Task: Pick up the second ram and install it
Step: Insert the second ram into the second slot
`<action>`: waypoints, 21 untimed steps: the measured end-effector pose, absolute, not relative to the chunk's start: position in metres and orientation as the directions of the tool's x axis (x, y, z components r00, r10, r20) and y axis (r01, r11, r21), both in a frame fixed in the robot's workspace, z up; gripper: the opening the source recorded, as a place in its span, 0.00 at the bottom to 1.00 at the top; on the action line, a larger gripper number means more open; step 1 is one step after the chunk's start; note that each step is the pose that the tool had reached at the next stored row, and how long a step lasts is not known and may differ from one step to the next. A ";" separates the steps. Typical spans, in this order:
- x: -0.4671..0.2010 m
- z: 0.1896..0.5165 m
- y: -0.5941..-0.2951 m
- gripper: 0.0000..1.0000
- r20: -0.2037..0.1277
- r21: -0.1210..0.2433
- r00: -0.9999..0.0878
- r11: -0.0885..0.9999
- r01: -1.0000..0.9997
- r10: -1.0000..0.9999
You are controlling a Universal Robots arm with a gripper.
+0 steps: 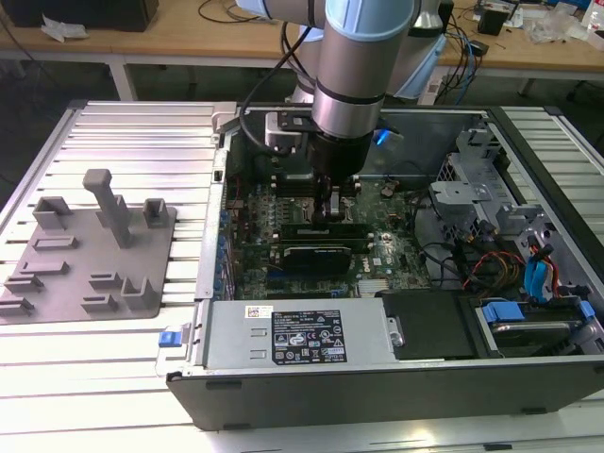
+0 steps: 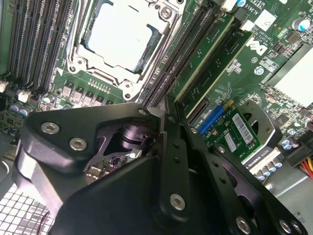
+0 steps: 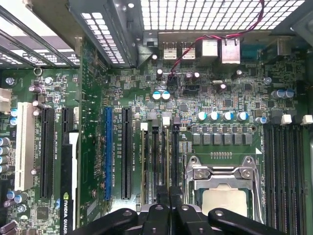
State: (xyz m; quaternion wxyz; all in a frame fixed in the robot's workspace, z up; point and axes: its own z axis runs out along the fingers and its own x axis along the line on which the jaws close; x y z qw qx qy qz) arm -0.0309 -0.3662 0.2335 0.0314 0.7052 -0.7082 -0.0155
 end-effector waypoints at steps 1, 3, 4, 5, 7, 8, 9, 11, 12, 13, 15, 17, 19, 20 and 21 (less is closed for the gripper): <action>-0.031 0.233 -0.366 0.09 0.023 0.066 -0.003 0.005 -0.998 -1.000; -0.031 0.229 -0.366 0.09 0.023 0.066 -0.003 0.005 -0.998 -1.000; -0.031 0.228 -0.366 0.09 0.023 0.066 -0.003 0.005 -0.998 -1.000; -0.031 0.227 -0.366 0.09 0.023 0.066 -0.003 0.005 -0.998 -1.000; -0.031 0.226 -0.366 0.09 0.023 0.066 -0.003 0.005 -0.998 -1.000; -0.031 0.226 -0.366 0.09 0.023 0.066 -0.003 0.005 -0.998 -1.000; -0.031 0.226 -0.366 0.09 0.023 0.066 -0.003 0.005 -0.998 -1.000; -0.031 0.226 -0.366 0.09 0.023 0.066 -0.003 0.005 -0.998 -1.000; -0.031 0.226 -0.366 0.10 0.023 0.066 -0.003 0.005 -0.998 -1.000; -0.031 0.226 -0.366 0.17 0.023 0.066 -0.003 0.005 -0.998 -1.000; -0.031 0.227 -0.366 0.17 0.022 0.066 -0.003 0.005 -0.998 -1.000; -0.031 0.240 -0.366 0.17 0.023 0.066 -0.003 0.005 -0.998 -1.000; -0.031 0.248 -0.366 0.17 0.025 0.065 -0.003 0.005 -0.998 -1.000; -0.031 0.248 -0.366 0.17 0.025 0.046 -0.003 0.005 -0.999 -1.000; -0.031 0.248 -0.366 0.17 0.025 0.020 -0.003 0.004 -1.000 -1.000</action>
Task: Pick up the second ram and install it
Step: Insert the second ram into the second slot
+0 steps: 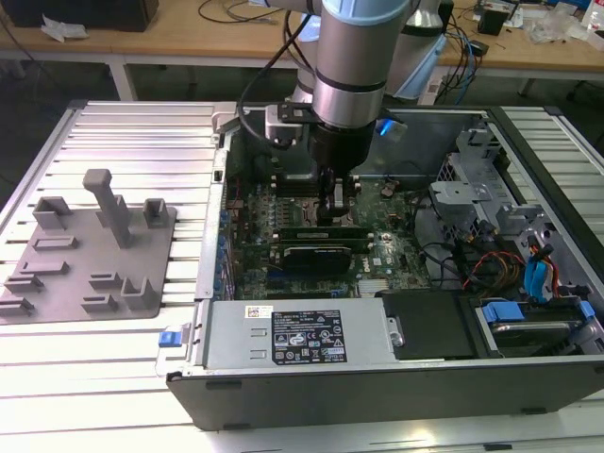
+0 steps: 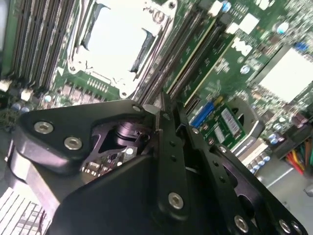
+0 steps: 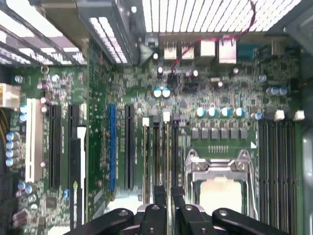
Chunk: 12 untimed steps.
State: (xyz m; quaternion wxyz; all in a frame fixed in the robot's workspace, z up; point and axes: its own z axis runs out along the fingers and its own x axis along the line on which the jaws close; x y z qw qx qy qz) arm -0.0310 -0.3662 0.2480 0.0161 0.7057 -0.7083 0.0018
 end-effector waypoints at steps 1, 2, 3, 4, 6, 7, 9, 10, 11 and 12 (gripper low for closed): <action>-0.031 0.248 -0.366 0.17 0.025 0.015 -0.003 0.003 -1.000 -1.000; -0.031 0.248 -0.366 0.17 0.025 0.015 -0.003 0.003 -1.000 -1.000; -0.031 0.250 -0.366 0.17 0.026 0.015 -0.003 0.003 -1.000 -1.000; -0.031 0.251 -0.366 0.17 0.025 0.015 -0.003 0.003 -1.000 -1.000; -0.030 0.251 -0.366 0.17 0.025 0.015 -0.002 0.003 -1.000 -1.000; -0.029 0.251 -0.366 0.17 0.025 0.015 -0.003 0.003 -1.000 -1.000; -0.027 0.251 -0.366 0.17 0.025 0.015 -0.003 0.003 -1.000 -1.000; -0.027 0.252 -0.366 0.17 0.026 0.015 -0.003 0.003 -1.000 -1.000; -0.027 0.253 -0.366 0.17 0.025 0.015 -0.003 0.003 -1.000 -1.000; -0.027 0.253 -0.366 0.17 0.025 0.015 -0.003 0.003 -1.000 -1.000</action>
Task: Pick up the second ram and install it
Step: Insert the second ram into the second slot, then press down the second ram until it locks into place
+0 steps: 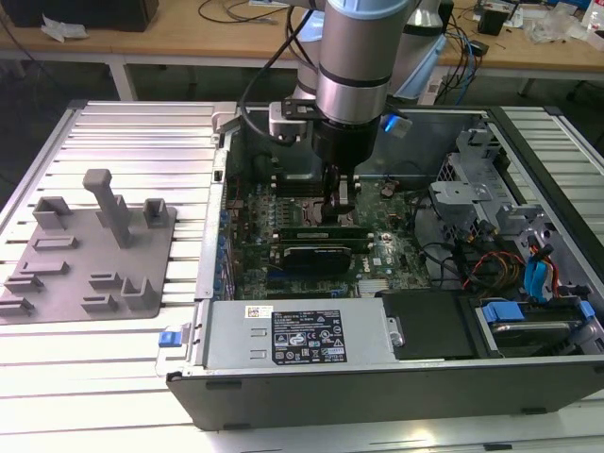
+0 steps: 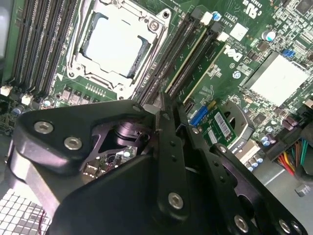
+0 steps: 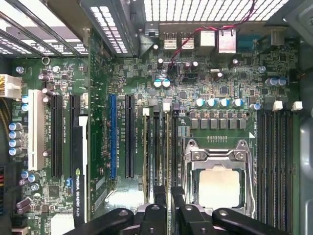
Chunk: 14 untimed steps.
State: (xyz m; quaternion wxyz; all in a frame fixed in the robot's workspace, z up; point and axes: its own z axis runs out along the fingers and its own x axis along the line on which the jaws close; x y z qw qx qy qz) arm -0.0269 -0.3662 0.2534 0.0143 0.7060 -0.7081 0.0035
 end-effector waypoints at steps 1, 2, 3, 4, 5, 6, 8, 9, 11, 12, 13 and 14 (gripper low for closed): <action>-0.027 0.253 -0.366 0.17 0.025 0.015 -0.003 0.003 -1.000 -1.000; -0.027 0.253 -0.366 0.17 0.025 0.015 -0.003 0.003 -1.000 -1.000; -0.027 0.254 -0.366 0.17 0.025 0.015 -0.003 0.003 -1.000 -1.000; -0.027 0.254 -0.366 0.17 0.025 0.015 -0.003 0.003 -1.000 -1.000; -0.027 0.254 -0.366 0.17 0.025 0.015 -0.003 0.003 -1.000 -1.000; -0.027 0.254 -0.366 0.17 0.025 0.015 -0.003 0.003 -1.000 -1.000; -0.027 0.254 -0.366 0.17 0.025 0.015 -0.003 0.003 -1.000 -1.000; -0.027 0.254 -0.366 0.17 0.025 0.015 -0.003 0.003 -1.000 -1.000; -0.027 0.254 -0.366 0.17 0.025 0.015 -0.003 0.003 -1.000 -1.000; -0.027 0.255 -0.366 0.17 0.025 0.015 -0.003 0.003 -1.000 -1.000; -0.027 0.255 -0.366 0.17 0.025 0.015 -0.003 0.003 -1.000 -1.000; -0.027 0.255 -0.366 0.17 0.025 0.015 -0.003 0.003 -1.000 -1.000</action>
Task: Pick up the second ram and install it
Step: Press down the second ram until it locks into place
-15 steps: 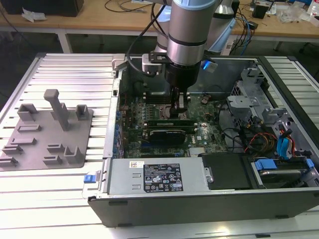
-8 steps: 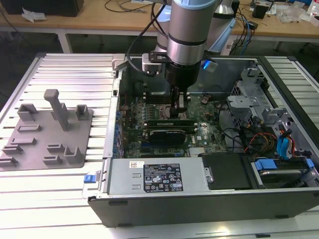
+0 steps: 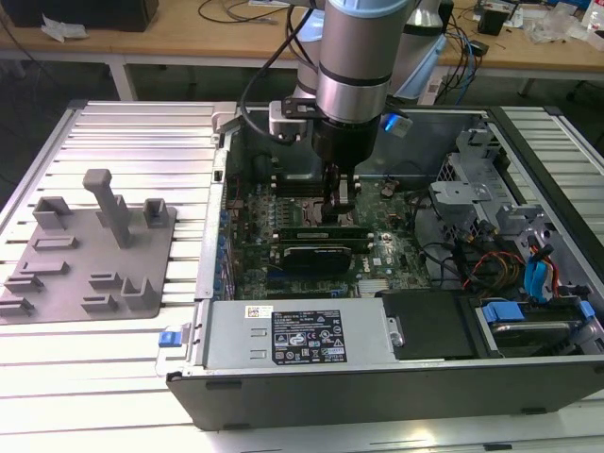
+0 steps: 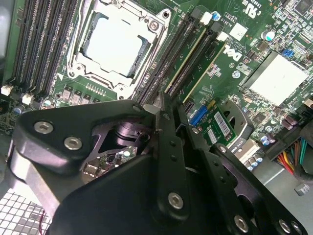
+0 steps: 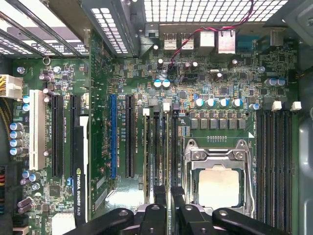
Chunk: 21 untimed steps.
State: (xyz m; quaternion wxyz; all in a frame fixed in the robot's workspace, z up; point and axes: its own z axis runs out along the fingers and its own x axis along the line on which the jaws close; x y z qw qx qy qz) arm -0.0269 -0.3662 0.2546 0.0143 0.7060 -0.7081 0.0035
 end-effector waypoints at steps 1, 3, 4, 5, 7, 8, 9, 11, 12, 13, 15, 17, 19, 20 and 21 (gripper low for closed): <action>-0.027 0.255 -0.366 0.15 0.025 0.015 -0.003 0.003 -1.000 -1.000; -0.027 0.254 -0.366 0.08 0.025 0.015 -0.003 0.003 -1.000 -1.000; -0.027 0.252 -0.366 0.08 0.025 0.015 -0.003 0.003 -1.000 -1.000; -0.026 0.251 -0.366 0.08 0.025 0.015 -0.003 0.003 -1.000 -1.000; -0.019 0.248 -0.366 0.08 0.026 0.015 -0.003 0.003 -1.000 -1.000; -0.015 0.248 -0.366 0.08 0.026 0.015 -0.003 0.003 -1.000 -1.000; -0.009 0.248 -0.366 0.08 0.025 0.015 -0.003 0.003 -1.000 -1.000; 0.002 0.247 -0.366 0.08 0.025 0.015 -0.003 0.003 -1.000 -1.000; 0.006 0.247 -0.366 0.08 0.025 0.015 -0.003 0.003 -1.000 -1.000; 0.008 0.247 -0.366 0.08 0.025 0.015 -0.003 0.003 -1.000 -1.000; 0.019 0.246 -0.366 0.08 0.025 0.015 -0.003 0.003 -1.000 -1.000; 0.022 0.244 -0.366 0.08 0.025 0.015 -0.004 0.004 -1.000 -1.000; 0.025 0.241 -0.366 0.08 0.025 0.015 -0.004 0.004 -1.000 -1.000; 0.025 0.240 -0.365 0.08 0.026 0.015 -0.004 0.004 -1.000 -1.000; 0.026 0.239 -0.364 0.08 0.025 0.015 -0.004 0.004 -1.000 -1.000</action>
